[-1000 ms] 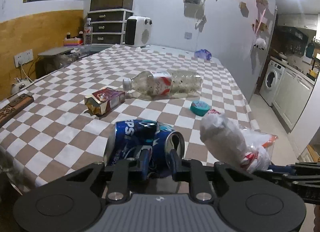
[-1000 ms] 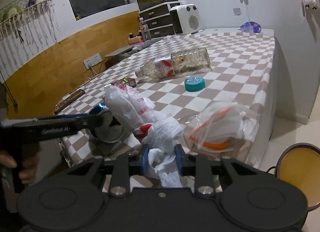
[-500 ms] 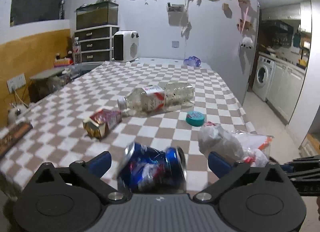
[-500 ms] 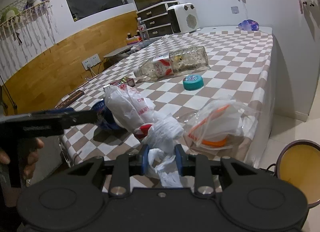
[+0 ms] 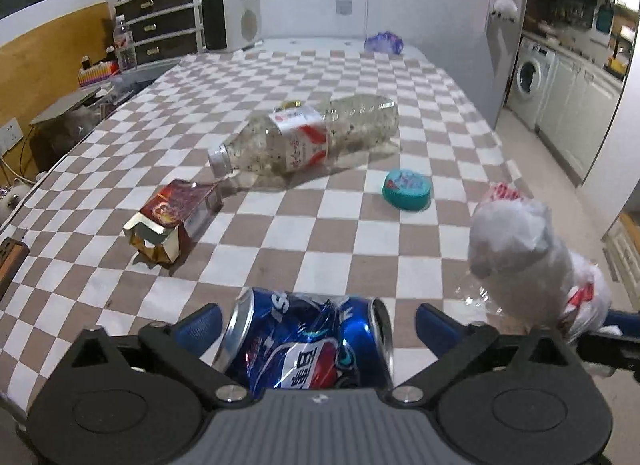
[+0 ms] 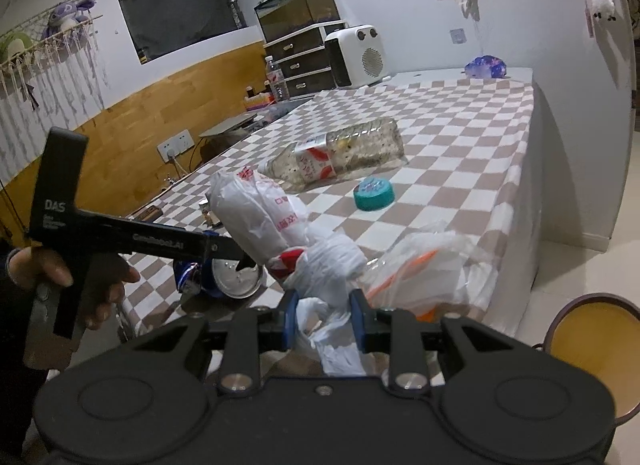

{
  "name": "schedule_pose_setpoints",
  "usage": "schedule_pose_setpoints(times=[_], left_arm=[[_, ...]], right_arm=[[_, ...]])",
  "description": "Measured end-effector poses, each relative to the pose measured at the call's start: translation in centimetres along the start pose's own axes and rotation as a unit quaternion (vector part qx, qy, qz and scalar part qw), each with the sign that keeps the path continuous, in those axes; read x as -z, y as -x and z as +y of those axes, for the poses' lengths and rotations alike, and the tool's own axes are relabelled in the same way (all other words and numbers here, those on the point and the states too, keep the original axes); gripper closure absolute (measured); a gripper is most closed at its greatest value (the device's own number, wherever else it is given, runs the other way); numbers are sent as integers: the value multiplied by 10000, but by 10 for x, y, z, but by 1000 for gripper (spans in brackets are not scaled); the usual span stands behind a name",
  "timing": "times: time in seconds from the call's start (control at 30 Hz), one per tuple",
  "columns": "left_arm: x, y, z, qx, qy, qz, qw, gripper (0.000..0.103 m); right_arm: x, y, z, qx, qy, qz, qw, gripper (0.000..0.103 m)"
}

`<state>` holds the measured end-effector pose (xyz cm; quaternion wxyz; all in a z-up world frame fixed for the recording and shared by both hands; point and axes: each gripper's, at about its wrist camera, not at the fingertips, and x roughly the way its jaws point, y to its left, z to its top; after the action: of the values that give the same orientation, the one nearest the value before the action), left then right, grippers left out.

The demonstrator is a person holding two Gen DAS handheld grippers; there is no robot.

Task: Collect trash
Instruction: 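Carry the can and bags with both tools over the yellow wastebasket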

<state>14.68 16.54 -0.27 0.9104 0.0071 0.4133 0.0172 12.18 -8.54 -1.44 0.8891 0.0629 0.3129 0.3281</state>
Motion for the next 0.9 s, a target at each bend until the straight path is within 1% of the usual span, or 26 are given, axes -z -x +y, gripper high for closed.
schedule_pose_setpoints(times=[0.03, 0.1, 0.27, 0.43, 0.67, 0.8, 0.9], left_arm=[[0, -2, -1, -41, -35, 44, 10000, 10], [1, -5, -1, -144, -90, 111, 9998, 18], [6, -1, 1, -157, 14, -7, 9999, 24], [10, 12, -2, -189, 62, -261, 9995, 25], [9, 45, -10, -177, 148, -744, 9970, 25], [4, 65, -21, -114, 139, -1035, 9945, 25], [0, 76, -37, 3, 63, -1225, 9925, 25]], right_arm=[[-1, 0, -1, 5, 0, -1, 10000, 74], [-1, -1, -2, 2, -1, 12, 10000, 74], [-1, -3, -1, -17, 17, 56, 10000, 74], [-1, -3, -2, 37, -10, 42, 10000, 74], [-6, 5, 1, 113, 29, -91, 9999, 74], [-14, 17, 2, 177, 116, -274, 9994, 74], [-20, 32, 0, 299, 171, -467, 9983, 74]])
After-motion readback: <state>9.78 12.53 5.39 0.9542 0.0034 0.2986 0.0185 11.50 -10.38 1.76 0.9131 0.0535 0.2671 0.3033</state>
